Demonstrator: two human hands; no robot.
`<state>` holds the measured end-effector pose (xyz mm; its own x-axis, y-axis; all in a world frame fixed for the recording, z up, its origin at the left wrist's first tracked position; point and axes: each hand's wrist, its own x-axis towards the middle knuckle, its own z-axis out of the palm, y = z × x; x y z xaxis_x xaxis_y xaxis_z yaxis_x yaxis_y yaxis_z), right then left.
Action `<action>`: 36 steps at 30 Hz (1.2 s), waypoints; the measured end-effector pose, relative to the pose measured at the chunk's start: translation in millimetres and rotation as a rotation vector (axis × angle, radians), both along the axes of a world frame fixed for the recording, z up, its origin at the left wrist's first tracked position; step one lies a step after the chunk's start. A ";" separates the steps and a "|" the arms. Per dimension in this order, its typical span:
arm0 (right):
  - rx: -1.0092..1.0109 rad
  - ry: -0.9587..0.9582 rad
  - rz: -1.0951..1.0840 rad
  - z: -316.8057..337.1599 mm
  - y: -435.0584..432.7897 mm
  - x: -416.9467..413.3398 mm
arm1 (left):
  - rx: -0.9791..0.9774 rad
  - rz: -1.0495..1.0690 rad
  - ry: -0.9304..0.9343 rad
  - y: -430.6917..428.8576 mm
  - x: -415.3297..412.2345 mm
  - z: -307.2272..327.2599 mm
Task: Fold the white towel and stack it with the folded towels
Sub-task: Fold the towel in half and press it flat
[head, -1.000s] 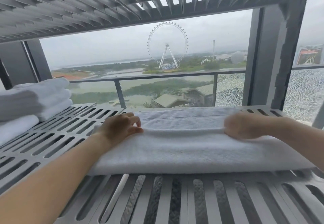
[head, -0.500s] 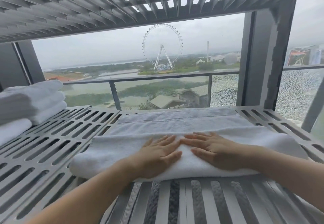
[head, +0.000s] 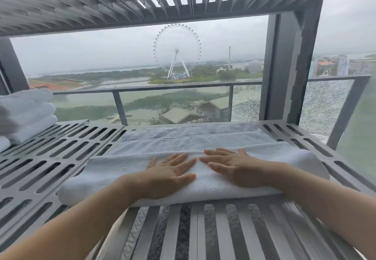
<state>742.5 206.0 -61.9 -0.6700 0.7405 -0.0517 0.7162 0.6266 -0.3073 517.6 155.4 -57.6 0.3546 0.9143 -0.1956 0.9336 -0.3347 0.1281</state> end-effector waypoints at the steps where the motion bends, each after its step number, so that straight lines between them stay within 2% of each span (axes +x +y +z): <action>1: -0.014 0.022 -0.015 2.3 1.0 2.0 | -0.023 0.010 0.022 3.7 2.7 2.9; 4: 0.020 0.044 -0.097 7.2 9.5 18.2 | 0.003 0.039 0.031 20.4 19.8 9.9; 10: 0.106 0.004 -0.292 35.6 41.9 64.8 | 0.207 0.049 -0.093 56.3 51.1 17.1; 13: 0.211 -0.035 -0.295 31.5 53.7 76.5 | 0.246 0.016 -0.125 68.1 57.4 15.8; 17: 0.351 0.041 -0.208 23.0 59.1 86.4 | 0.339 -0.063 -0.123 81.0 69.5 13.3; 19: 0.395 0.074 -0.213 28.5 60.4 90.5 | 0.416 -0.071 -0.182 85.1 74.0 13.8; 22: 0.349 0.030 -0.277 32.3 64.7 91.3 | 0.421 -0.040 -0.238 88.1 74.5 11.2; 25: 0.271 -0.110 -0.276 23.6 67.6 86.9 | 0.419 -0.025 -0.129 88.0 75.3 -1.3; 29: 0.388 -0.221 -0.255 27.2 60.2 80.4 | 0.447 -0.051 -0.119 86.5 75.1 -4.8; 31: 0.420 -0.210 -0.216 29.3 53.9 74.4 | 0.441 -0.053 -0.131 86.2 74.5 -4.2; 34: 0.282 -0.079 -0.151 21.2 36.4 61.6 | 0.419 -0.051 -0.166 84.6 74.0 -4.8; 36: 0.136 -0.110 -0.152 10.5 24.7 59.2 | 0.409 -0.053 -0.185 83.1 72.9 -5.5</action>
<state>801.7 230.7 -51.3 -0.5463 0.8375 -0.0107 0.8299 0.5395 -0.1425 590.6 238.5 -63.0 0.3985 0.8828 0.2489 0.8874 -0.4396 0.1386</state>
